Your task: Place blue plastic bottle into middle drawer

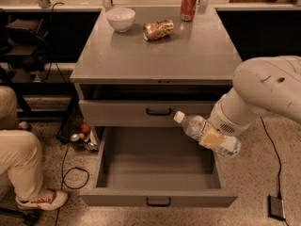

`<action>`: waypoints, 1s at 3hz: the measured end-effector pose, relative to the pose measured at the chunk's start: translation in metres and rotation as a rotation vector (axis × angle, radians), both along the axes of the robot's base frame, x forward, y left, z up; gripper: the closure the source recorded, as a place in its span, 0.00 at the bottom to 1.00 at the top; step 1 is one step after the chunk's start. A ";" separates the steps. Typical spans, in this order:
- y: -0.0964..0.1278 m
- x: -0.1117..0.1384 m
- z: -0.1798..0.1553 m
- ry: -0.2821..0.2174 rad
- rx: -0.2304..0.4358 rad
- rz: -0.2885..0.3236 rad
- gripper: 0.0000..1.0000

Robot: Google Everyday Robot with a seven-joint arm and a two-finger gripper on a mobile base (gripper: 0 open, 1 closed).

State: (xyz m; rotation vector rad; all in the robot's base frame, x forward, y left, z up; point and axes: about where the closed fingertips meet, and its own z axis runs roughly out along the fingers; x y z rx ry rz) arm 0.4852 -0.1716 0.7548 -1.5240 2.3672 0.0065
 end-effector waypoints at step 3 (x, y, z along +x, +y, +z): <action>0.020 0.007 -0.138 0.174 0.072 -0.072 1.00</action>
Offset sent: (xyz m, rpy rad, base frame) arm -0.0047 0.0159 -0.1567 0.0587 0.2572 -0.1110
